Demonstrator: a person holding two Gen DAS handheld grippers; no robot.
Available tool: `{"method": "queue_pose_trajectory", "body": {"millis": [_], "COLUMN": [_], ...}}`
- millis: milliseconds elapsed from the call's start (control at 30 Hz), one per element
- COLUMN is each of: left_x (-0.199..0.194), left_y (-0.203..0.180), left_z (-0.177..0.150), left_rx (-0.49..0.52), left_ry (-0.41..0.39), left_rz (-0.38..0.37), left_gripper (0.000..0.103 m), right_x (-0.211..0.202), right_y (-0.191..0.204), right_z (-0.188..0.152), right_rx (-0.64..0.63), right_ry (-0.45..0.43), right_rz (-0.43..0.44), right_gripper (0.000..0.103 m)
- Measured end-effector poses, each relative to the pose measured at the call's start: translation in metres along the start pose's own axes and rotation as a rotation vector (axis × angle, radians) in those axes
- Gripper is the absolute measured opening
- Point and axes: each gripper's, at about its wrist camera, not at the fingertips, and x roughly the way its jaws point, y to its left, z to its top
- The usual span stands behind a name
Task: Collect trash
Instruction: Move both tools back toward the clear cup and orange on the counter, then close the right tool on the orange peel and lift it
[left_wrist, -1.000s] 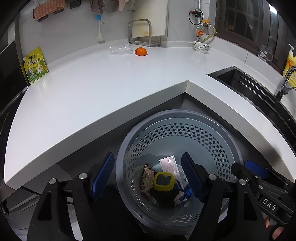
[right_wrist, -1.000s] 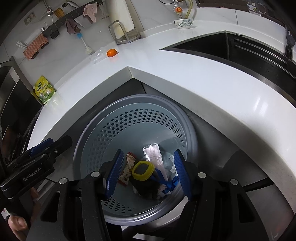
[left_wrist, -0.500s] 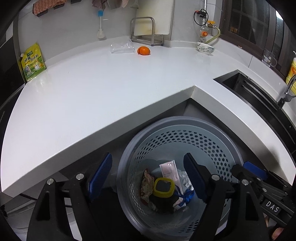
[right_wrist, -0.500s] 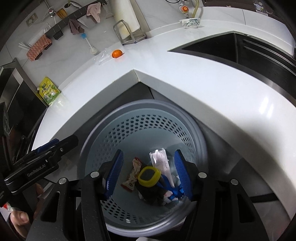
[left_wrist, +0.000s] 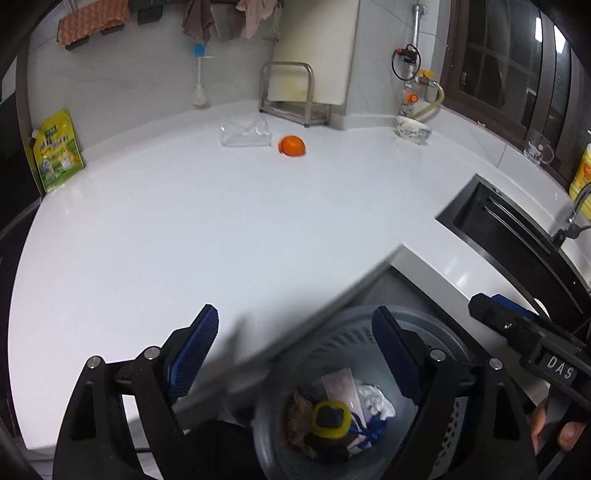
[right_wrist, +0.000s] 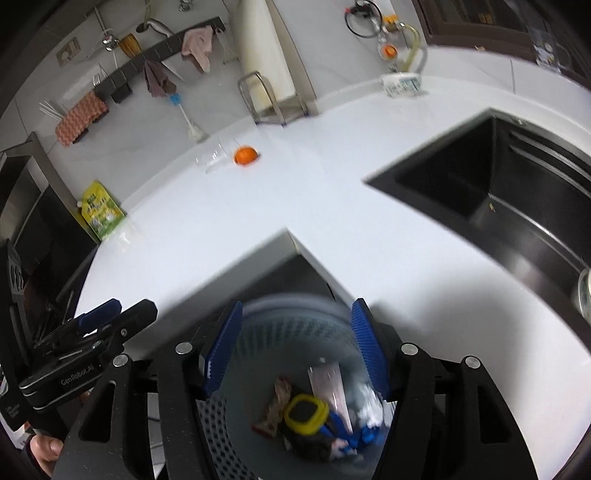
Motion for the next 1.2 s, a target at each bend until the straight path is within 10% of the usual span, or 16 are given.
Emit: {"method": "queue_pose_trajectory", "body": {"millis": [600,1200], "left_x": [0.054,0.105], "left_y": [0.071,0.101], "left_z": [0.108,0.162], "left_rx": [-0.067,-0.068], "left_ry": [-0.073,-0.057], "left_rz": [0.101,0.165], "left_gripper": [0.089,0.093], "right_x": [0.123,0.245], "right_y": [0.057,0.096], "right_z": [0.145,0.22], "right_rx": [-0.208,-0.308], "right_ry": [0.063,0.184], "right_rz": [0.061,0.024], "right_gripper": [0.062,0.065]}}
